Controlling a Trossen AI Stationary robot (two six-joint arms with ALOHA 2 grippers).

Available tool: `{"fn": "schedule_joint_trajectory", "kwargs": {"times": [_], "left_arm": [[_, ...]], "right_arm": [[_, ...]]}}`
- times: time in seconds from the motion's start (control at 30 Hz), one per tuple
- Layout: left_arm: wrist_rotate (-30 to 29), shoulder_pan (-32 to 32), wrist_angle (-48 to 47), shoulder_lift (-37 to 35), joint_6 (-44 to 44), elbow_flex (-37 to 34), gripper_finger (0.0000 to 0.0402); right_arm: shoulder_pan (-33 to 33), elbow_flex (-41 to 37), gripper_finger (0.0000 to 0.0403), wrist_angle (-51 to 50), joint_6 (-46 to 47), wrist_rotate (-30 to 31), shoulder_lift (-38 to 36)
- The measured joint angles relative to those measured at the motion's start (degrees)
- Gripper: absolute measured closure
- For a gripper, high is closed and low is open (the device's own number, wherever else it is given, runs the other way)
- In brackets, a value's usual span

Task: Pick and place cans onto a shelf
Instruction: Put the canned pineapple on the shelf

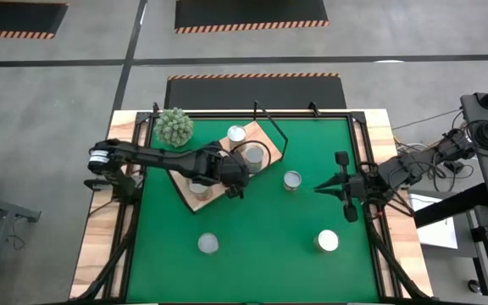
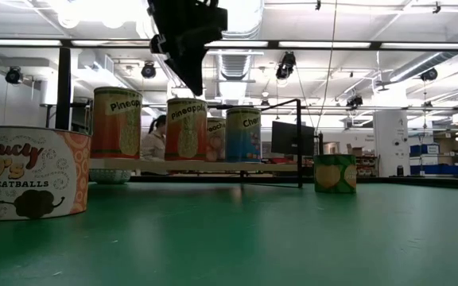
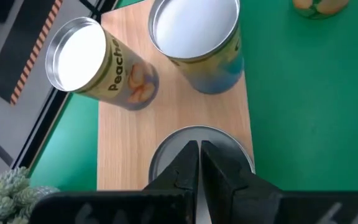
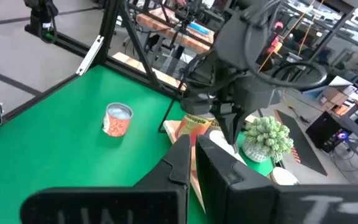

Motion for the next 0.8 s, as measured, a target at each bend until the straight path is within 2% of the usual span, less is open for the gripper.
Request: {"fn": "schedule_joint_trajectory", "kwargs": {"times": [0.37,0.8], "left_arm": [[-1.3,0.0,-1.1,2.9,-3.6,-0.1,0.0402],[-1.1,-1.1,-4.1,3.2,-16.5,0.0,0.0401]], "right_arm": [[0.0,0.0,0.039,-1.1,0.0,0.3,-0.5],[0.0,0.0,0.039,-1.1,0.0,0.4,-0.5]]}}
